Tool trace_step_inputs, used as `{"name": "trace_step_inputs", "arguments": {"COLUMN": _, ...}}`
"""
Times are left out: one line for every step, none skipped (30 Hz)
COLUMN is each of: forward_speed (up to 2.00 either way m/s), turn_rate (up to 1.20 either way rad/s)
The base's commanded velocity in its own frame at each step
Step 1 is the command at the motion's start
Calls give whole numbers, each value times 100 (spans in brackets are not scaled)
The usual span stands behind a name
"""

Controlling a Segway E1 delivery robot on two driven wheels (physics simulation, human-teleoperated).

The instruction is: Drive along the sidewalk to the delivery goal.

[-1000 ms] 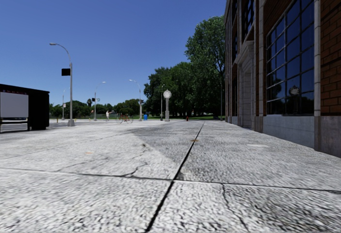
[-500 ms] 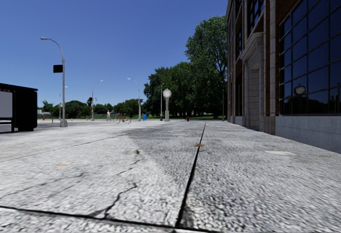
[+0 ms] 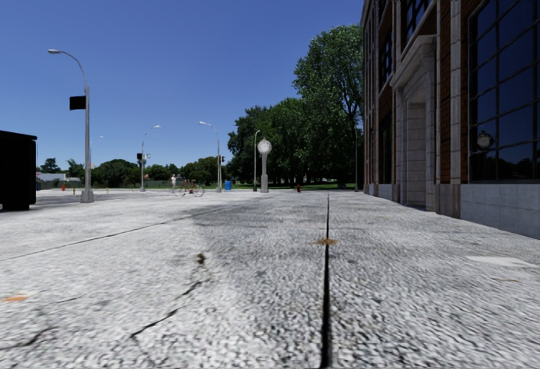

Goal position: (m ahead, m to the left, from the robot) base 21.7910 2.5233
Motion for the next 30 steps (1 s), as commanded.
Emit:
{"name": "trace_step_inputs", "arguments": {"forward_speed": 200, "turn_rate": 0}}
{"name": "trace_step_inputs", "arguments": {"forward_speed": 200, "turn_rate": 0}}
{"name": "trace_step_inputs", "arguments": {"forward_speed": 200, "turn_rate": 0}}
{"name": "trace_step_inputs", "arguments": {"forward_speed": 200, "turn_rate": 0}}
{"name": "trace_step_inputs", "arguments": {"forward_speed": 200, "turn_rate": 0}}
{"name": "trace_step_inputs", "arguments": {"forward_speed": 200, "turn_rate": 0}}
{"name": "trace_step_inputs", "arguments": {"forward_speed": 200, "turn_rate": 0}}
{"name": "trace_step_inputs", "arguments": {"forward_speed": 200, "turn_rate": 0}}
{"name": "trace_step_inputs", "arguments": {"forward_speed": 200, "turn_rate": 0}}
{"name": "trace_step_inputs", "arguments": {"forward_speed": 200, "turn_rate": 0}}
{"name": "trace_step_inputs", "arguments": {"forward_speed": 200, "turn_rate": 0}}
{"name": "trace_step_inputs", "arguments": {"forward_speed": 200, "turn_rate": 0}}
{"name": "trace_step_inputs", "arguments": {"forward_speed": 200, "turn_rate": 0}}
{"name": "trace_step_inputs", "arguments": {"forward_speed": 200, "turn_rate": 0}}
{"name": "trace_step_inputs", "arguments": {"forward_speed": 200, "turn_rate": 0}}
{"name": "trace_step_inputs", "arguments": {"forward_speed": 200, "turn_rate": 0}}
{"name": "trace_step_inputs", "arguments": {"forward_speed": 200, "turn_rate": 0}}
{"name": "trace_step_inputs", "arguments": {"forward_speed": 200, "turn_rate": 0}}
{"name": "trace_step_inputs", "arguments": {"forward_speed": 200, "turn_rate": 0}}
{"name": "trace_step_inputs", "arguments": {"forward_speed": 200, "turn_rate": 0}}
{"name": "trace_step_inputs", "arguments": {"forward_speed": 200, "turn_rate": 0}}
{"name": "trace_step_inputs", "arguments": {"forward_speed": 200, "turn_rate": 0}}
{"name": "trace_step_inputs", "arguments": {"forward_speed": 200, "turn_rate": 0}}
{"name": "trace_step_inputs", "arguments": {"forward_speed": 200, "turn_rate": 0}}
{"name": "trace_step_inputs", "arguments": {"forward_speed": 200, "turn_rate": 0}}
{"name": "trace_step_inputs", "arguments": {"forward_speed": 200, "turn_rate": 0}}
{"name": "trace_step_inputs", "arguments": {"forward_speed": 200, "turn_rate": 0}}
{"name": "trace_step_inputs", "arguments": {"forward_speed": 200, "turn_rate": 0}}
{"name": "trace_step_inputs", "arguments": {"forward_speed": 200, "turn_rate": 0}}
{"name": "trace_step_inputs", "arguments": {"forward_speed": 200, "turn_rate": 0}}
